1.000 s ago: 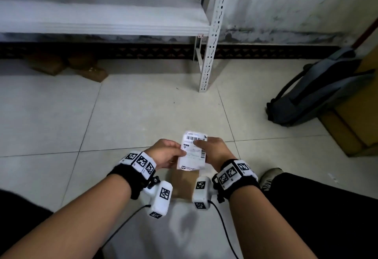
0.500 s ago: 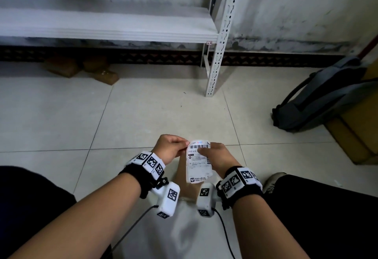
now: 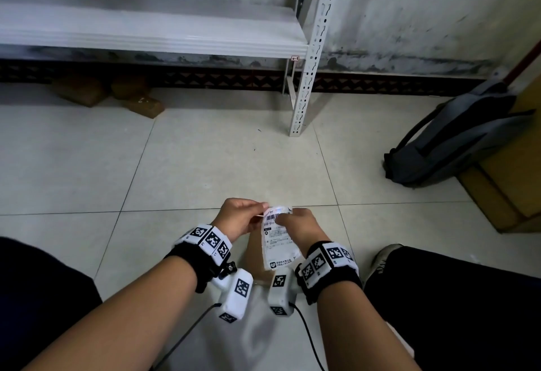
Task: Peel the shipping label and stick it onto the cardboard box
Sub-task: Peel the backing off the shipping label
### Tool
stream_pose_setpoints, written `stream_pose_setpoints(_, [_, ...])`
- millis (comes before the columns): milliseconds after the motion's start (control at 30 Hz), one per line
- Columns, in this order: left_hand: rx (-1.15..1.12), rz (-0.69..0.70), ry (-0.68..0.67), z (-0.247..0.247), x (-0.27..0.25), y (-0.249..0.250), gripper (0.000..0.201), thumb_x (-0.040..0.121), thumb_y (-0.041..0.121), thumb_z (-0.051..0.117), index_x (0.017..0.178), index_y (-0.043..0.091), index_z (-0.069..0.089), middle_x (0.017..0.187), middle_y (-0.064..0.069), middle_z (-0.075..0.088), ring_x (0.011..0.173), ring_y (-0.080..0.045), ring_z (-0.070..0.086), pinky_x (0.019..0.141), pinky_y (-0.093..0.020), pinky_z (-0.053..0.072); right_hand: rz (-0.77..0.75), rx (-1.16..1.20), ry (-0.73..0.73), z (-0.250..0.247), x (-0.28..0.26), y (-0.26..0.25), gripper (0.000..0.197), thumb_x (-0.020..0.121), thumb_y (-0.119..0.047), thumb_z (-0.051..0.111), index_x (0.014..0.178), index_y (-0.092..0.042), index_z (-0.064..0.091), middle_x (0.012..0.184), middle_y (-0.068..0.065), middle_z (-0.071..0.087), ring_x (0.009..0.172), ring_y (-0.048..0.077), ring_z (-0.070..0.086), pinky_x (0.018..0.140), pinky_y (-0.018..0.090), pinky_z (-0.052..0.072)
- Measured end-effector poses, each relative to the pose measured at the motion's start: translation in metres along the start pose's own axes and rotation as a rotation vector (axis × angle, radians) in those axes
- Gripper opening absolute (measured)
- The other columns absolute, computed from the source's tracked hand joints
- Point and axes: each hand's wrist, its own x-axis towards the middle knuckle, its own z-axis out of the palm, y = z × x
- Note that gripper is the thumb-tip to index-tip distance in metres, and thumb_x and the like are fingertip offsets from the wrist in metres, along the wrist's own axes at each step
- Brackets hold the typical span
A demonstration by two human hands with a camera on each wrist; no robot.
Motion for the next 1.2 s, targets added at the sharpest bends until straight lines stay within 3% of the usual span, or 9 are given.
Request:
stream_pose_setpoints(200, [0.137,0.037,0.021,-0.007,0.004,-0.012,0.018,0.083,0.006,0.075,0.087,-0.011,0.075,0.088,-0.029,0.069,0.067,-0.023,0.058,0.073,-0.032,0.052,0.039,0.111,0.056,0.008,0.002,0.007,0.006,0.089,-0.014,0.064,0.089,-0.007,0.065,0.086,0.014,0.071,0.073,0.028,0.068,0.068,0.031,0.052])
stream_pose_setpoints(333, [0.128,0.071,0.02,-0.003,0.002,-0.013,0.013,0.086,0.006,0.073,0.085,-0.006,0.076,0.085,-0.023,0.07,0.072,-0.022,0.06,0.084,-0.035,0.055,0.079,-0.1,0.243,0.023,0.009,0.014,0.064,0.079,-0.04,0.072,0.131,-0.017,0.042,0.134,0.017,0.053,0.127,0.038,0.051,0.093,0.037,0.045])
stream_pose_setpoints(400, [0.119,0.102,0.022,-0.002,0.004,-0.01,0.016,0.086,0.008,0.072,0.091,-0.007,0.076,0.088,-0.025,0.072,0.078,-0.026,0.065,0.087,-0.036,0.056,0.054,-0.189,0.349,0.025,0.006,0.014,0.076,0.077,-0.044,0.076,0.137,-0.015,0.038,0.135,0.015,0.047,0.127,0.035,0.047,0.088,0.036,0.041])
stream_pose_setpoints(500, [0.13,0.139,0.026,-0.001,0.005,-0.004,0.021,0.087,0.009,0.072,0.096,-0.009,0.074,0.097,-0.027,0.074,0.09,-0.031,0.071,0.091,-0.037,0.057,-0.066,0.068,0.223,0.03,0.007,0.011,0.022,0.087,-0.024,0.069,0.101,-0.008,0.065,0.107,0.017,0.069,0.093,0.03,0.064,0.075,0.032,0.049])
stream_pose_setpoints(567, [0.155,0.14,0.043,0.0,0.007,-0.001,0.019,0.089,0.01,0.07,0.092,-0.007,0.075,0.086,-0.023,0.074,0.076,-0.023,0.07,0.08,-0.033,0.058,-0.055,0.325,0.098,0.033,0.007,0.008,0.025,0.095,-0.009,0.052,0.078,0.0,0.068,0.083,0.025,0.071,0.075,0.033,0.067,0.071,0.039,0.056])
stream_pose_setpoints(700, [0.147,0.059,0.021,-0.008,0.013,0.0,0.033,0.089,0.021,0.067,0.093,-0.012,0.069,0.084,-0.023,0.067,0.079,-0.028,0.062,0.085,-0.045,0.054,-0.026,0.441,0.019,0.035,0.005,0.006,0.035,0.099,-0.025,0.059,0.081,0.003,0.069,0.076,0.023,0.07,0.072,0.034,0.07,0.081,0.046,0.061])
stream_pose_setpoints(833, [0.134,0.009,0.003,-0.017,0.015,-0.002,0.03,0.089,0.015,0.068,0.096,-0.014,0.069,0.097,-0.036,0.068,0.087,-0.032,0.06,0.101,-0.056,0.047,-0.089,0.354,-0.03,0.038,0.004,0.013,0.023,0.096,-0.008,0.061,0.081,0.008,0.067,0.078,0.026,0.063,0.067,0.029,0.066,0.07,0.032,0.061])
stream_pose_setpoints(1100, [0.104,-0.051,0.065,-0.022,0.02,-0.009,0.028,0.095,0.004,0.059,0.109,-0.02,0.062,0.102,-0.028,0.065,0.089,-0.031,0.063,0.073,-0.025,0.06,-0.065,0.259,-0.003,0.039,0.007,0.026,0.019,0.097,-0.005,0.059,0.082,0.005,0.065,0.084,0.031,0.071,0.073,0.034,0.072,0.067,0.035,0.062])
stream_pose_setpoints(1200, [0.012,-0.086,0.063,-0.024,0.021,-0.01,0.026,0.099,0.003,0.052,0.111,-0.019,0.06,0.102,-0.027,0.064,0.088,-0.03,0.065,0.074,-0.028,0.06,-0.059,0.312,-0.021,0.038,0.01,0.029,0.019,0.097,-0.006,0.061,0.08,0.003,0.064,0.093,0.032,0.073,0.08,0.034,0.074,0.077,0.04,0.061])
